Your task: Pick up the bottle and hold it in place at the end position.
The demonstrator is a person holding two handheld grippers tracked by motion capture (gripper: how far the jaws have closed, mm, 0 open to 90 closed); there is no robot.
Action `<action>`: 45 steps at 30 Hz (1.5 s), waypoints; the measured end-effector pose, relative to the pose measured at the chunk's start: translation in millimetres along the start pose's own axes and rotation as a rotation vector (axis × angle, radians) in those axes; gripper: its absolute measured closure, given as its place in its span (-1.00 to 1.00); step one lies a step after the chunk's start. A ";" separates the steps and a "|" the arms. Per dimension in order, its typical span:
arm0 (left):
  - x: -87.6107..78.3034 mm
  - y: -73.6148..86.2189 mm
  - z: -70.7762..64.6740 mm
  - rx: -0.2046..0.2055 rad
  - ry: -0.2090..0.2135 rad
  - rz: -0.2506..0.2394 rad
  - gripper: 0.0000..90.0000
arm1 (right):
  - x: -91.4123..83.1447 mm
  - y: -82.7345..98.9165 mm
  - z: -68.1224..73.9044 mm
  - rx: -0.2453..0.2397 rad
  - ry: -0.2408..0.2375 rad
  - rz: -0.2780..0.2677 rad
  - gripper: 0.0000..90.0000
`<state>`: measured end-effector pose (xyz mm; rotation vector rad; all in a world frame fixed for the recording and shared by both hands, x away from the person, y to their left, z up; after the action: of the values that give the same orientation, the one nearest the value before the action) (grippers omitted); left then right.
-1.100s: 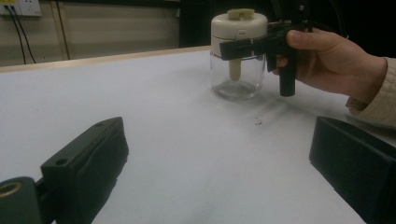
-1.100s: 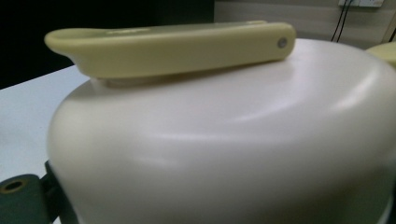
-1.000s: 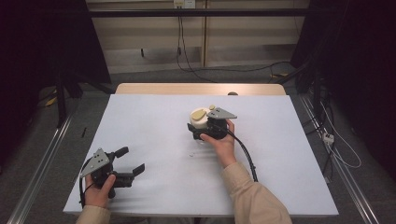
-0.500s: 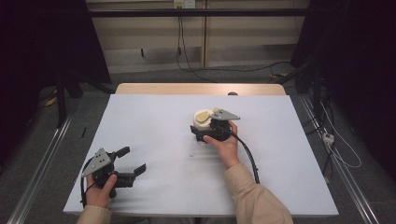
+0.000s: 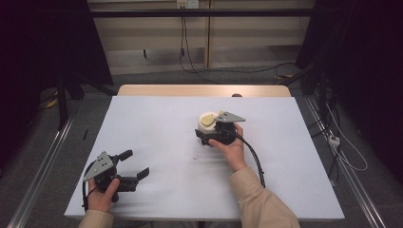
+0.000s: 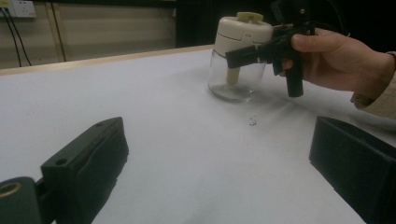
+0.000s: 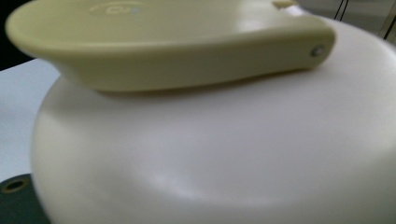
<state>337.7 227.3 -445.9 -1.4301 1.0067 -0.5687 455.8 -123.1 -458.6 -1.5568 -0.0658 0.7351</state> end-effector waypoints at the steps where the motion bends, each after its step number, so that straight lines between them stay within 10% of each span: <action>1: 0.3 0.1 -0.4 -0.002 -0.001 0.001 -0.91 | -0.4 0.0 -0.2 -0.001 -0.002 0.002 -0.89; 45: 42.5 -24.4 -16.0 -0.025 0.024 0.007 -0.91 | -1.5 5.5 -1.7 -0.027 -0.007 0.078 -0.97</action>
<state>351.5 180.4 -429.6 -1.4446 1.0405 -0.5706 453.3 -126.1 -463.1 -1.5901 -0.0201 0.8040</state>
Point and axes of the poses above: each handheld gripper's, and its own axes: x roughly forward along the jaws, y roughly out of its underside, z roughly to its left, the point moved 2 cm from there along x, roughly forward along the jaws, and after that the axes turned 7 degrees about y, right-handed, at the moved point
